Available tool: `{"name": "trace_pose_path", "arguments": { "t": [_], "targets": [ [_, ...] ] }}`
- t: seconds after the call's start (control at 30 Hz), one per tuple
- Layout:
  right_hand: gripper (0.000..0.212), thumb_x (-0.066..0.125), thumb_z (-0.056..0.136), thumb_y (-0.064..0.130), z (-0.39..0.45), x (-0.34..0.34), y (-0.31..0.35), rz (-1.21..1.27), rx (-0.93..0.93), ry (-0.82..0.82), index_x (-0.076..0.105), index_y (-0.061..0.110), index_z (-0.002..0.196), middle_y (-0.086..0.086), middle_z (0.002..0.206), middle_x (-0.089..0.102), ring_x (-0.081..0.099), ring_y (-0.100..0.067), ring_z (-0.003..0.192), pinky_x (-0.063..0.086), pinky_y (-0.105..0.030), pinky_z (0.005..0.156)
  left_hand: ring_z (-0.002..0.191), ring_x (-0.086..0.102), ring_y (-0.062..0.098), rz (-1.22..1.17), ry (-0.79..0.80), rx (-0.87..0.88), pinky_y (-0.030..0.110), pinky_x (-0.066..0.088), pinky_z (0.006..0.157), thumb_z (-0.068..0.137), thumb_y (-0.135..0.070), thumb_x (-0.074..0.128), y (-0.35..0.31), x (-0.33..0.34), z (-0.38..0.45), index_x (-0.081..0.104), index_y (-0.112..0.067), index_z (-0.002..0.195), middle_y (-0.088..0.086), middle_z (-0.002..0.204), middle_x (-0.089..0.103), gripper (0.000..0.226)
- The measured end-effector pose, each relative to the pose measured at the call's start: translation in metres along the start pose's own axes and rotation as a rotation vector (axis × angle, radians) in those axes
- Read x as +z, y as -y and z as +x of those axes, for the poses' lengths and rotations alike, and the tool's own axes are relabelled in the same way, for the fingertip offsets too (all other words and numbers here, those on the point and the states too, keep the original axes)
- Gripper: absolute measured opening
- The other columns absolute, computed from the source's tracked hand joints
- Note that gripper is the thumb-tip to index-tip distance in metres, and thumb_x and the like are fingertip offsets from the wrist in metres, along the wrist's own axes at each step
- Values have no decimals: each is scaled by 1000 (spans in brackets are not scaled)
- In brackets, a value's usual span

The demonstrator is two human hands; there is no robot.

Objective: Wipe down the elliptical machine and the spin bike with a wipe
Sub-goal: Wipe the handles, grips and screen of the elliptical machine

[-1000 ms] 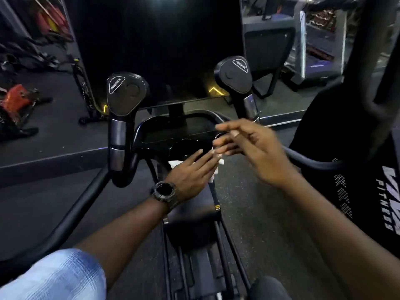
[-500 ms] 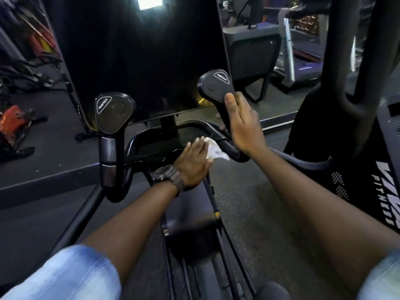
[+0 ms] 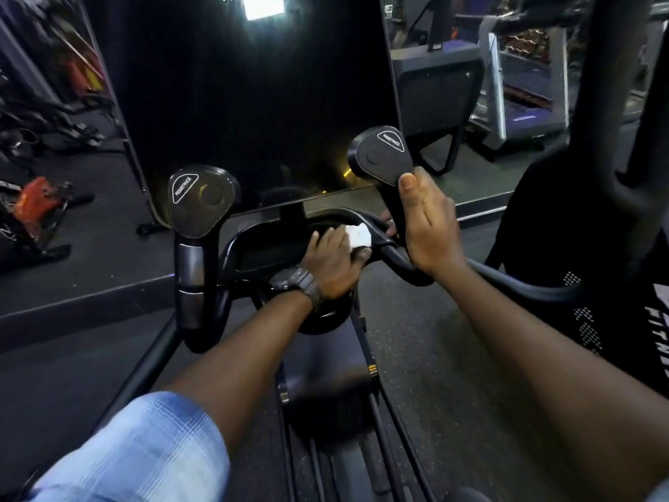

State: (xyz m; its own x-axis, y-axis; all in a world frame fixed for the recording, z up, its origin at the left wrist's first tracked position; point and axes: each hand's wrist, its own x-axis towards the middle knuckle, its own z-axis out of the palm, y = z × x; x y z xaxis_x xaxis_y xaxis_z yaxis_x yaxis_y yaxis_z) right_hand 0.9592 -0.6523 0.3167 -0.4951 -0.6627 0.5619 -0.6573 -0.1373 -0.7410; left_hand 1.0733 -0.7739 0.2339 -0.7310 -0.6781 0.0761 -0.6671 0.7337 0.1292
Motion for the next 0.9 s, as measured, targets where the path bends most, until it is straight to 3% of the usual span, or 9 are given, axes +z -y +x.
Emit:
{"name": "trace_pose_path", "arguments": {
  "t": [0.17, 0.23, 0.4, 0.5, 0.57, 0.63, 0.7, 0.83, 0.9],
  "targets": [
    [32, 28, 98, 67, 0, 1, 0, 15, -15, -1, 48, 42, 93, -9, 70, 66, 64, -25, 59, 51, -51, 56, 147, 11, 20, -4, 76, 18, 46, 5, 119, 101, -47, 17, -4, -7, 17, 21, -15, 150, -3, 159, 18, 59],
    [32, 28, 98, 66, 0, 0, 0, 18, -8, 6, 48, 41, 94, -8, 69, 66, 65, -23, 59, 51, -50, 55, 143, 20, 22, 82, 31, -1, 48, 9, 118, 100, -45, 21, 11, -11, 14, 30, -14, 147, -1, 155, 28, 56],
    [26, 29, 99, 62, -3, -2, 4, 32, -7, 15, 46, 44, 92, -1, 69, 68, 66, -9, 56, 54, -42, 53, 132, 34, 27, 134, -158, -385, 51, 14, 114, 96, -46, 31, 57, -7, -27, 51, -14, 132, 7, 139, 47, 52],
    [20, 30, 101, 57, -3, -3, 4, 48, -15, 20, 44, 47, 92, -1, 69, 68, 66, -7, 56, 53, -39, 52, 144, 15, 28, 45, -76, -644, 53, 1, 115, 93, -60, 23, 64, -12, -36, 33, -9, 145, 8, 152, 32, 73],
    [18, 31, 102, 54, -3, -3, 5, 63, -18, 29, 44, 46, 93, 2, 69, 68, 66, -4, 56, 51, -32, 52, 147, 3, 28, -12, -15, -686, 51, -5, 117, 92, -65, 19, 58, -14, -32, 17, -6, 151, 12, 158, 17, 84],
    [18, 32, 103, 51, -3, -3, 5, 79, -7, 33, 46, 42, 96, 4, 70, 69, 67, -3, 57, 49, -26, 53, 148, -2, 28, -54, 37, -634, 48, -6, 118, 91, -68, 18, 47, -15, -22, 5, -3, 152, 16, 159, 6, 90],
    [23, 33, 103, 52, -2, -3, 3, 83, 3, 30, 49, 36, 100, 3, 70, 69, 67, -6, 59, 52, -32, 54, 148, -3, 29, -68, 108, -496, 45, -5, 119, 91, -69, 15, 31, -14, -5, -1, -4, 152, 18, 159, 0, 90],
    [18, 33, 102, 54, -1, -2, 1, 70, -12, 25, 46, 47, 92, 1, 71, 70, 68, -8, 61, 55, -40, 58, 148, -1, 24, -71, 194, -203, 40, -1, 119, 94, -65, 13, -16, -7, 25, 1, -6, 152, 12, 160, 0, 84],
    [18, 33, 102, 55, -1, -2, 1, 77, -21, 23, 46, 49, 91, 1, 73, 70, 68, -8, 62, 55, -41, 58, 148, -2, 22, -79, 193, -144, 38, -2, 119, 97, -60, 16, -25, -4, 34, -1, -6, 152, 10, 161, -2, 79]
  ]
}}
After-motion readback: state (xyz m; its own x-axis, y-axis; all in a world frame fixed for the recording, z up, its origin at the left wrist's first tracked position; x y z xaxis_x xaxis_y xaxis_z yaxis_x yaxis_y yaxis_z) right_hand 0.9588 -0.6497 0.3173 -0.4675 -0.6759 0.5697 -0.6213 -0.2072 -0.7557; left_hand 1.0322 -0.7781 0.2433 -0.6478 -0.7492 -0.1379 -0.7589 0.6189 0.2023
